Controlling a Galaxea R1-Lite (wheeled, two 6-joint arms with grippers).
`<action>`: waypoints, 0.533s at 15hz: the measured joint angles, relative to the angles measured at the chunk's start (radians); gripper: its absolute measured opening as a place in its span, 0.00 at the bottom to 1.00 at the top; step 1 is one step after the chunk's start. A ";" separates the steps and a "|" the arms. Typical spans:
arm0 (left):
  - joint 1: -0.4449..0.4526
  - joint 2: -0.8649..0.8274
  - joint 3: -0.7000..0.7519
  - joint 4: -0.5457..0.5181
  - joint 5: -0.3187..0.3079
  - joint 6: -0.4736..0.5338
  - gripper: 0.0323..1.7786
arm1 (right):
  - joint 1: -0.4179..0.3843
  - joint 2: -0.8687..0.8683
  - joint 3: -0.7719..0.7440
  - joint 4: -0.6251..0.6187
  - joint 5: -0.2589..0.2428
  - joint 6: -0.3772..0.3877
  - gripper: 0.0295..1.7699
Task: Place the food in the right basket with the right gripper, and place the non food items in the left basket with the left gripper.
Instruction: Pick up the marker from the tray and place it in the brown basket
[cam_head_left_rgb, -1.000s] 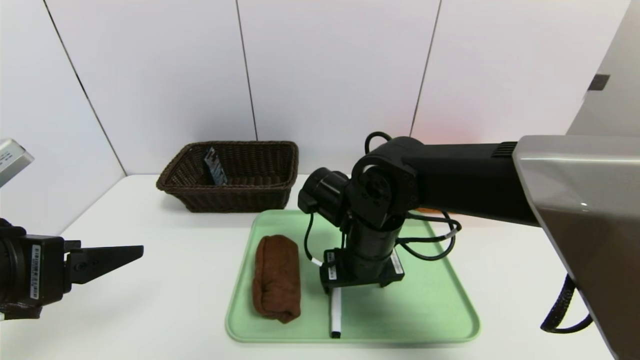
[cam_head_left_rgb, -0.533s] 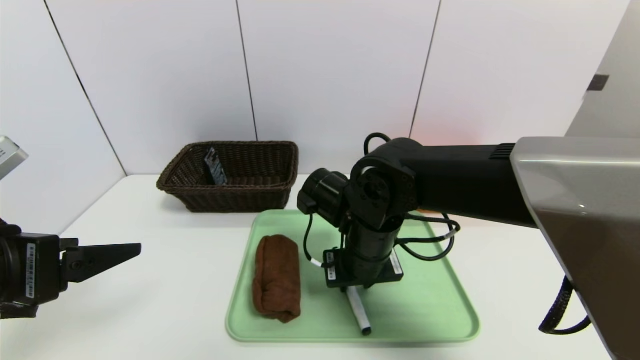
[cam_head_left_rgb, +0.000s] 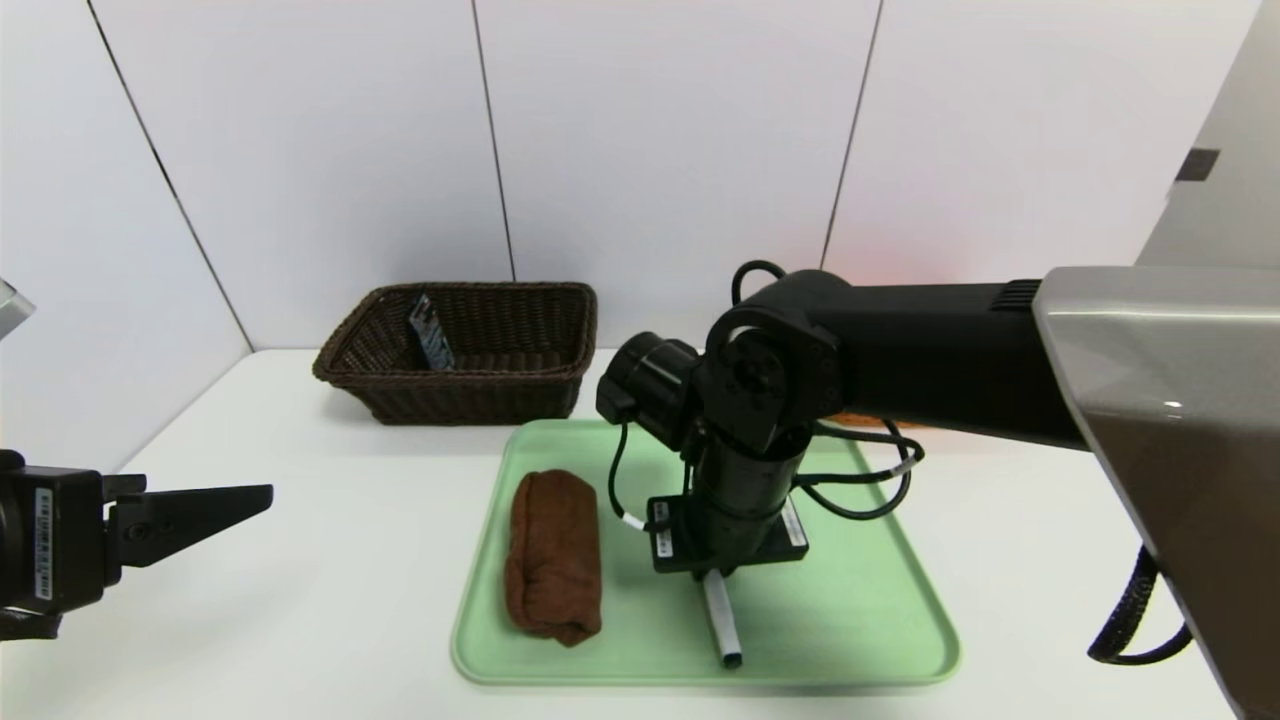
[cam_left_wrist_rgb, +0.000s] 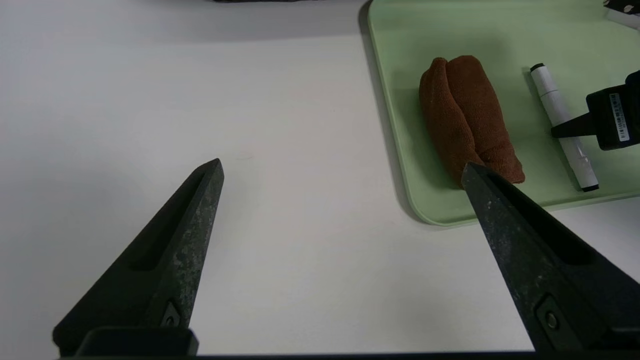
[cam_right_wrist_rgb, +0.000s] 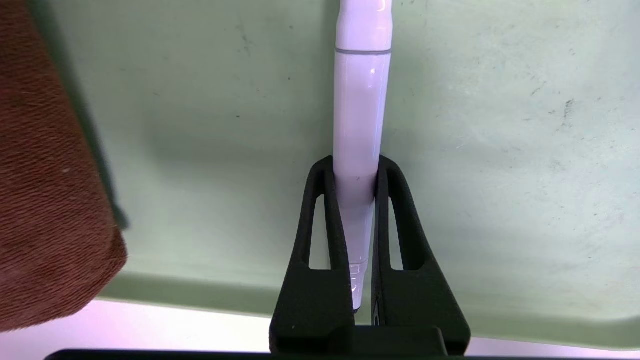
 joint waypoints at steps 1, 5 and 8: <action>0.000 -0.001 0.001 0.002 0.000 0.000 0.95 | 0.000 -0.018 0.000 -0.015 -0.016 -0.005 0.07; 0.000 -0.004 0.008 0.004 0.002 0.000 0.95 | 0.000 -0.115 -0.002 -0.196 -0.100 -0.069 0.07; 0.001 -0.012 0.017 0.005 0.008 0.002 0.95 | 0.007 -0.162 0.000 -0.406 -0.166 -0.160 0.07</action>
